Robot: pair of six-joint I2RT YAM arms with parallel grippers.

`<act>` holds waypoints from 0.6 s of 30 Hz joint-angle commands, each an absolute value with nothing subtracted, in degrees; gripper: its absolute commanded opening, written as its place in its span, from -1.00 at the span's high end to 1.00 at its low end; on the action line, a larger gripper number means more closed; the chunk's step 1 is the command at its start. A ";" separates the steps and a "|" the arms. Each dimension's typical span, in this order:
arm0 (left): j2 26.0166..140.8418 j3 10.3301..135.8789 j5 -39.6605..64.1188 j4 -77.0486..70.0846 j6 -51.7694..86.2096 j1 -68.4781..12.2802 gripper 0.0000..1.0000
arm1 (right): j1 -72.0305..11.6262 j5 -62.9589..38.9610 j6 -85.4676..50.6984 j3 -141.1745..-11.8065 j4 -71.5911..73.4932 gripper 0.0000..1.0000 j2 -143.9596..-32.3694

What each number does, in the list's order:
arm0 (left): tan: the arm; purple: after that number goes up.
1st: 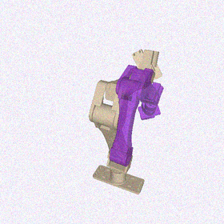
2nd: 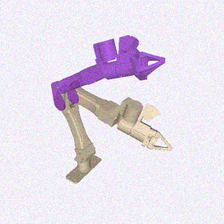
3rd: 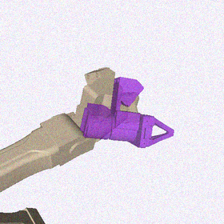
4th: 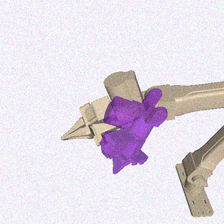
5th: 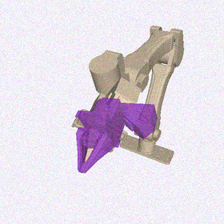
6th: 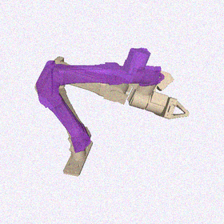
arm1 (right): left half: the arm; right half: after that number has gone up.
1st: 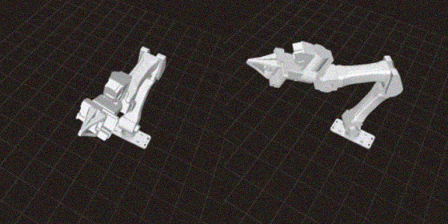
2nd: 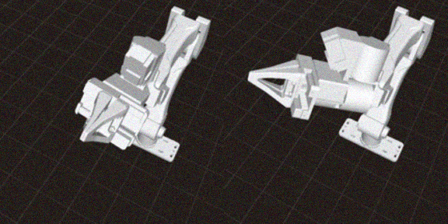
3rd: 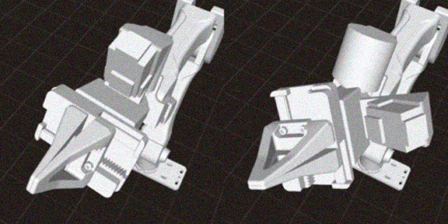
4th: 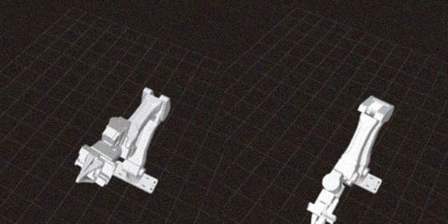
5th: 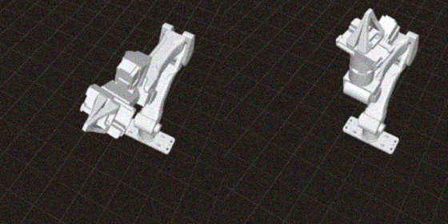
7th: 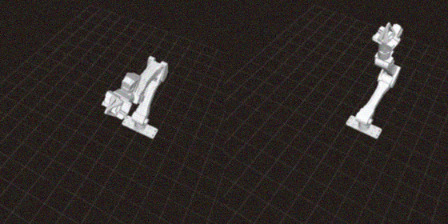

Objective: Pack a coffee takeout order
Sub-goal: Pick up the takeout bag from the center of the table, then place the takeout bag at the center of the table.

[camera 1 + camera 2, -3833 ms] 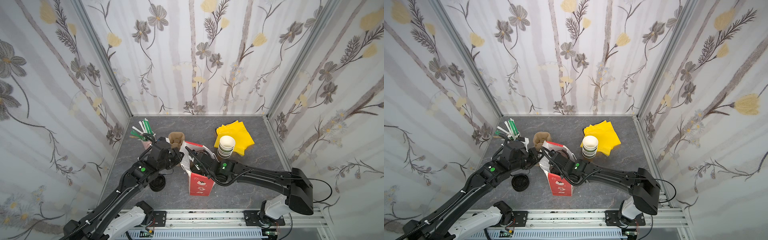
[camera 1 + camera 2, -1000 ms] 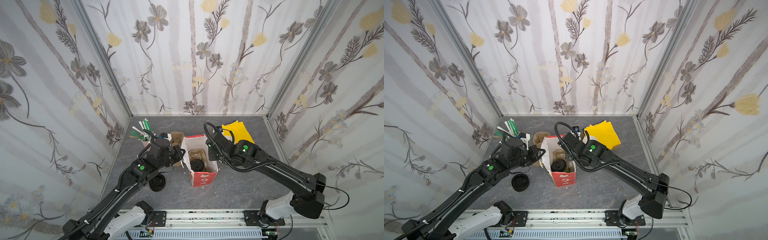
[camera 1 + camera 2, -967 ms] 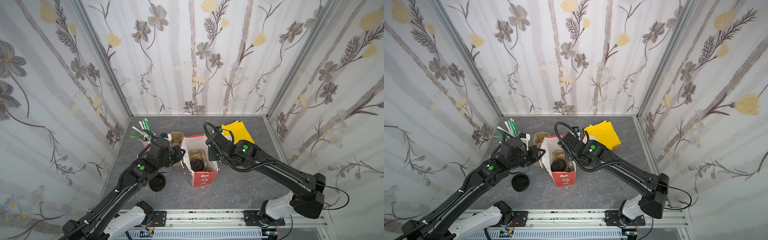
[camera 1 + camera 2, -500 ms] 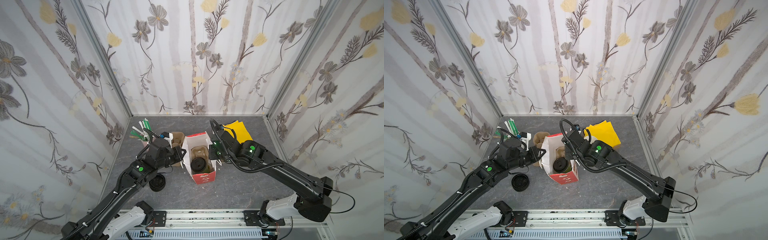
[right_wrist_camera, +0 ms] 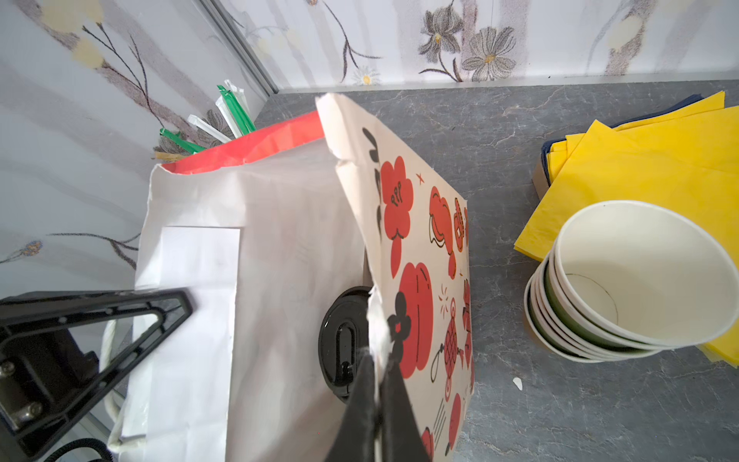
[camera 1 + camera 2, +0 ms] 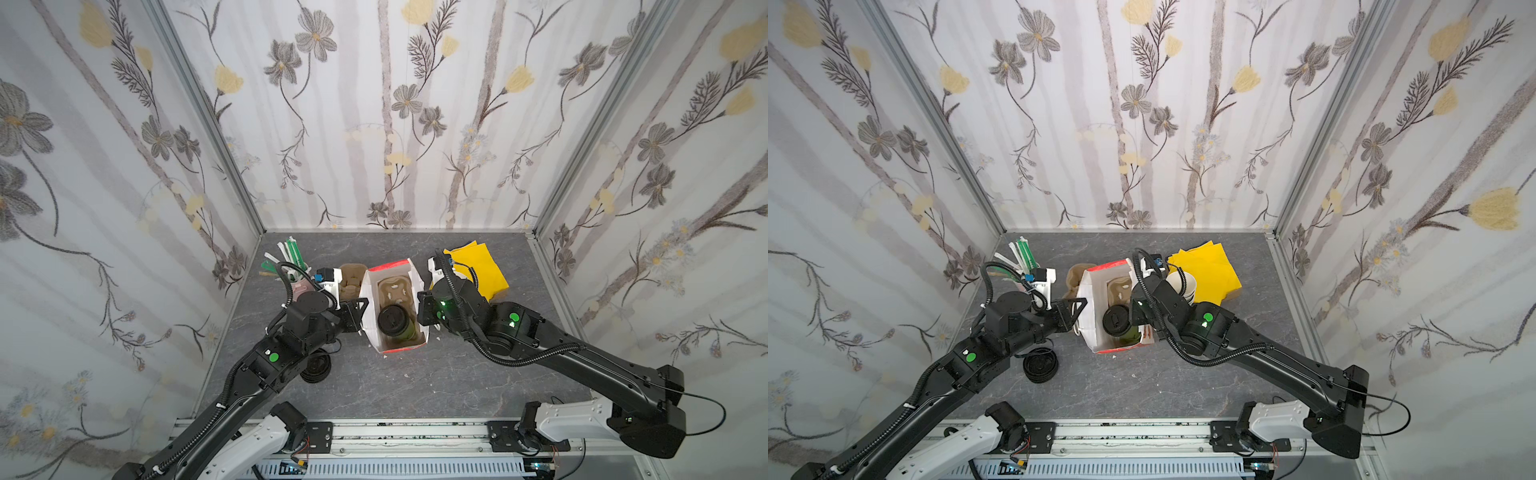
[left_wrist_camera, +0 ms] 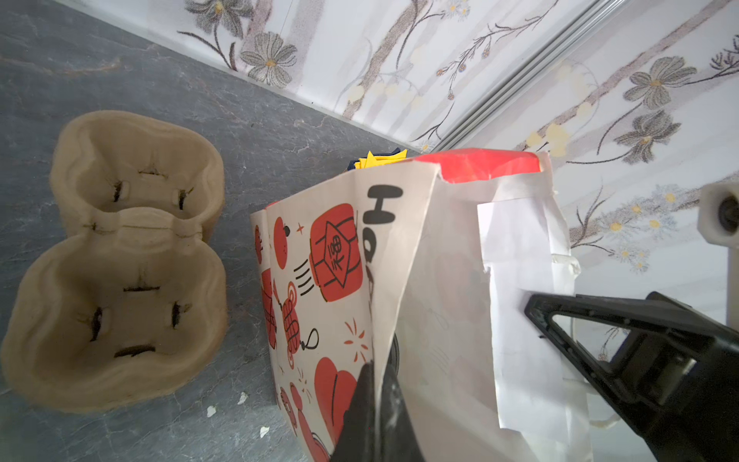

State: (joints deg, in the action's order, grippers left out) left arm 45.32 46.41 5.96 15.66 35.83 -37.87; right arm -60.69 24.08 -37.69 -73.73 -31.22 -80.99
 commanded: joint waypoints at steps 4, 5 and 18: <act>45.60 45.50 4.58 6.96 30.91 -38.53 1.00 | -60.72 26.50 -36.43 -71.19 -25.46 1.00 -79.28; 45.82 45.53 4.68 6.86 30.94 -38.58 1.00 | -60.65 26.32 -36.47 -71.18 -25.57 1.00 -79.20; 47.29 49.01 6.70 11.38 39.30 -38.67 1.00 | -60.38 21.66 -41.57 -73.43 -32.12 1.00 -80.58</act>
State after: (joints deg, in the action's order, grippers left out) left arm 46.61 47.33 5.06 11.81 36.67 -38.68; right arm -60.40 23.40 -39.40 -72.40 -30.92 -79.99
